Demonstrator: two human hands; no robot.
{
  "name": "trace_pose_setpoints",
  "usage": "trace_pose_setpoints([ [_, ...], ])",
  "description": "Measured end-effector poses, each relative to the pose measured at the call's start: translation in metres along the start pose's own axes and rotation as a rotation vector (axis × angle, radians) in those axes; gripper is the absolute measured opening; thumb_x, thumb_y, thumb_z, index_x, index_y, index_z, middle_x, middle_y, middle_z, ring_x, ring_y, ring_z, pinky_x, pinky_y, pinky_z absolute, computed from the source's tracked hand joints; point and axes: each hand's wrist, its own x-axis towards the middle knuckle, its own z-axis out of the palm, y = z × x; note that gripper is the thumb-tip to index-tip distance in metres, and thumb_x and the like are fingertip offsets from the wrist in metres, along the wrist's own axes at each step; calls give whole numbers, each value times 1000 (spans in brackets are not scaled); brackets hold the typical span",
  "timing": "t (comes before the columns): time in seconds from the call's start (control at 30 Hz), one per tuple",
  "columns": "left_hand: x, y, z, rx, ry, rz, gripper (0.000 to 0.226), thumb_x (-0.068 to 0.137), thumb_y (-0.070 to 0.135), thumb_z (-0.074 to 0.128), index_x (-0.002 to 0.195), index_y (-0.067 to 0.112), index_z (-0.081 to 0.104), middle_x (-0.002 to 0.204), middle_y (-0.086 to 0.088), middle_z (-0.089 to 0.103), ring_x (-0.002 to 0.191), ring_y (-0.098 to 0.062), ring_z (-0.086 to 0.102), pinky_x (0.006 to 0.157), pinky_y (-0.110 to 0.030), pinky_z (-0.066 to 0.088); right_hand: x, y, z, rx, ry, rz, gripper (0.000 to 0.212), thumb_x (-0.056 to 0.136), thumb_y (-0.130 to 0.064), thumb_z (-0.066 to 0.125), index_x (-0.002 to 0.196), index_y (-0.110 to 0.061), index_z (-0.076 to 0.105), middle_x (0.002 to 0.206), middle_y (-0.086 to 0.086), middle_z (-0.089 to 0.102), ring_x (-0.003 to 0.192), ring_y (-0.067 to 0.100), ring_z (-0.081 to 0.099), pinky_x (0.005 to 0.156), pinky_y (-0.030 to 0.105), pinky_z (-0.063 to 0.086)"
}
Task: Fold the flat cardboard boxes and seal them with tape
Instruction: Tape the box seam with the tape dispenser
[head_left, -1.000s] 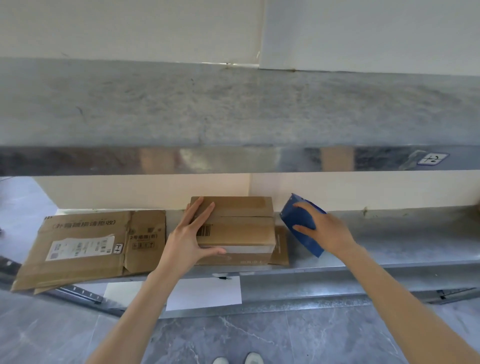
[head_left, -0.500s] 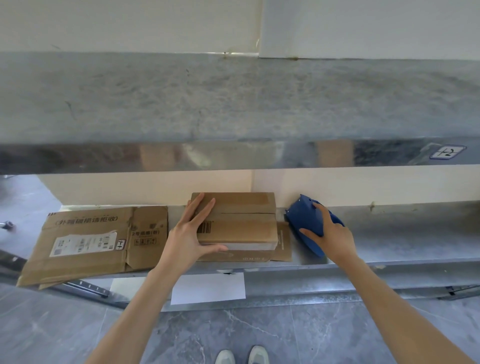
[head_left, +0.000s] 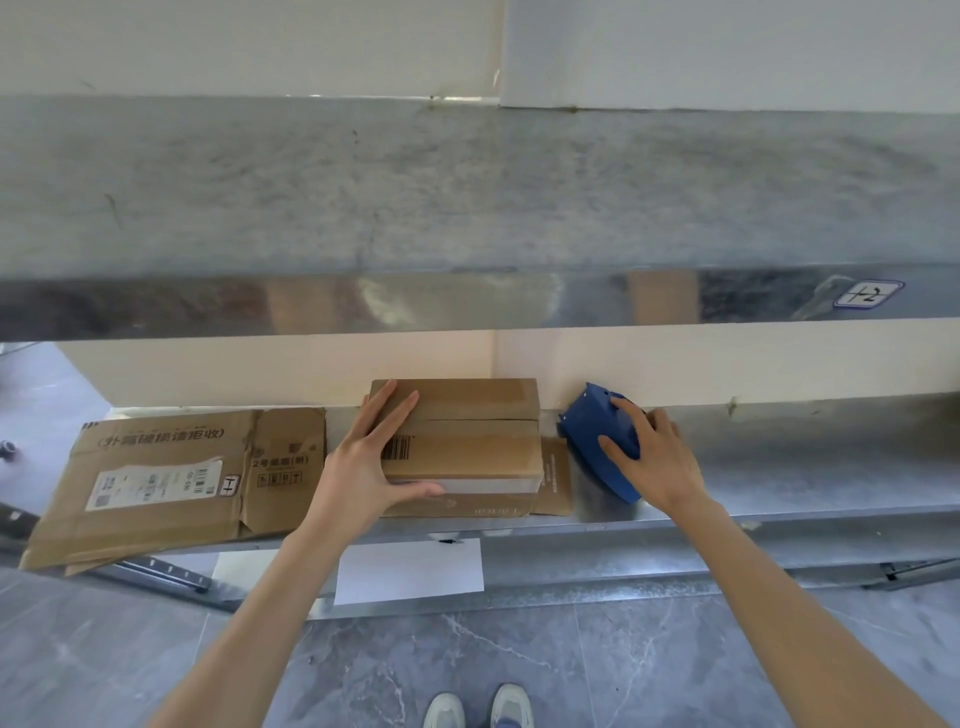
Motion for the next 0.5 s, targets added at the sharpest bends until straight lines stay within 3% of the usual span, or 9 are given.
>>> trace_pose_setpoints([
  [0.13,1,0,0,2,-2,-2,110,56,77,71,151,46,26,160,27,10,140,-4,32,94,-35,51,-5,-15,-12,-88,142,-59,47,98,-39,55,142,-25,49,120,6,49,106,28,49,75,40,50],
  [0.2,0,0,1,5,-1,-1,110,56,77,71,151,45,27,161,26,11,139,-3,32,93,-35,51,-5,-33,-17,32,196,-113,39,99,-30,54,137,-22,53,122,5,53,108,27,51,80,43,49],
  [0.27,0,0,0,3,3,-1,110,55,78,70,151,44,28,161,25,12,135,1,32,93,-34,51,-5,-58,-19,290,143,-140,35,102,-26,50,136,-21,52,117,1,56,107,20,53,86,35,48],
  [0.37,0,-1,0,0,5,1,111,56,78,70,152,42,29,161,23,14,134,0,32,95,-37,51,-9,-95,-15,578,3,-53,33,105,-26,44,138,-24,49,94,1,61,86,19,60,68,13,45],
  [0.5,-1,-1,0,2,-3,-7,111,55,78,69,152,43,28,161,24,13,132,0,34,94,-37,51,-13,-117,0,697,22,55,30,106,-25,43,135,-20,49,75,-3,55,61,14,53,50,11,43],
])
